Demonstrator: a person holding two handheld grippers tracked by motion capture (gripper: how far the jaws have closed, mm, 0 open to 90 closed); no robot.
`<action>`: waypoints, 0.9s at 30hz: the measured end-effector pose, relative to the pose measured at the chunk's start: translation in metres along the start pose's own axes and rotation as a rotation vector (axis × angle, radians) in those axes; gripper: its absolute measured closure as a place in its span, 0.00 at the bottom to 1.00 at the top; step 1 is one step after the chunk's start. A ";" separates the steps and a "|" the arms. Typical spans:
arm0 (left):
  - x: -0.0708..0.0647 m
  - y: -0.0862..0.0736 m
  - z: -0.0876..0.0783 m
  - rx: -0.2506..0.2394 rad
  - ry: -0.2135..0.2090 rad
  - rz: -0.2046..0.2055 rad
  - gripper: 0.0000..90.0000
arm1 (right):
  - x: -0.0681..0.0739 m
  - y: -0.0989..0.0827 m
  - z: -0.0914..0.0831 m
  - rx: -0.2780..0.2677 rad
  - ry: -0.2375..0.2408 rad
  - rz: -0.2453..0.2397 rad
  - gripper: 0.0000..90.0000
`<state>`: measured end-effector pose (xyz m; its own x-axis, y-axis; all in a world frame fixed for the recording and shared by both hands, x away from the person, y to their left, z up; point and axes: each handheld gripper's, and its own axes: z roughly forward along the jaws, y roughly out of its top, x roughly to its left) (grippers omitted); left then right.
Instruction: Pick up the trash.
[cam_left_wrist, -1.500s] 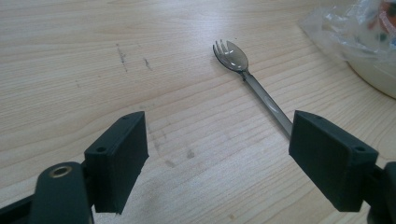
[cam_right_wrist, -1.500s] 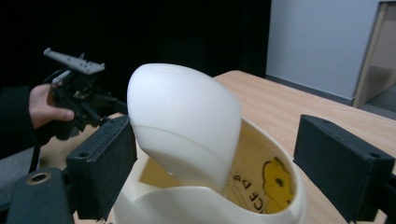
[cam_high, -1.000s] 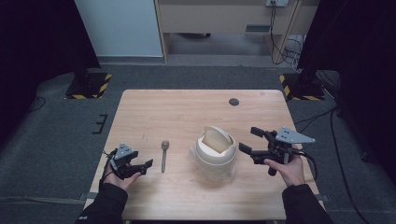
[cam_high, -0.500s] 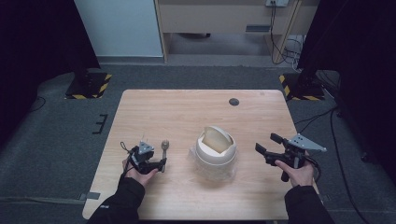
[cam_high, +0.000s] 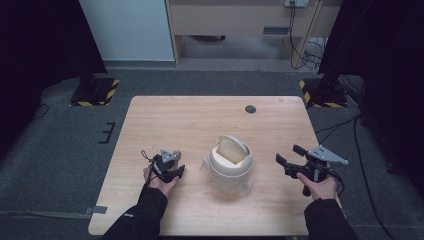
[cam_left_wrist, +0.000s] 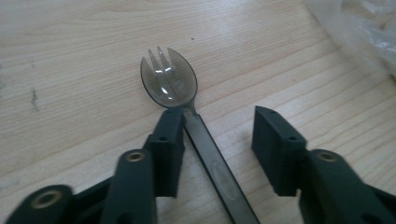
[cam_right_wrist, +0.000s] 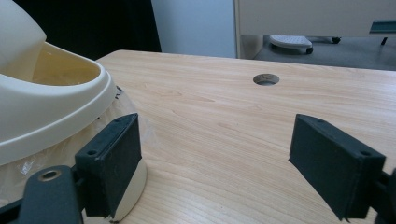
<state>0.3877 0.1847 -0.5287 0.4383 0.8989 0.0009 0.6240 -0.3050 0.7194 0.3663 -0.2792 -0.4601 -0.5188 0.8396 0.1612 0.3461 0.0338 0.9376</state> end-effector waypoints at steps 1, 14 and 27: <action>0.000 0.000 0.000 -0.008 0.000 -0.004 0.66 | 0.000 0.000 0.000 -0.001 -0.001 0.001 0.20; 0.006 0.001 -0.008 -0.043 -0.062 -0.069 0.89 | -0.003 -0.002 0.002 0.005 0.003 0.005 0.25; -0.009 0.033 -0.069 -0.333 -0.137 -0.005 0.88 | -0.005 0.003 0.002 -0.024 0.008 0.016 0.26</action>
<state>0.3598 0.1884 -0.4567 0.5319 0.8430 -0.0802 0.3918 -0.1610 0.9059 0.3717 -0.2819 -0.4593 -0.5200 0.8353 0.1789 0.3356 0.0072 0.9420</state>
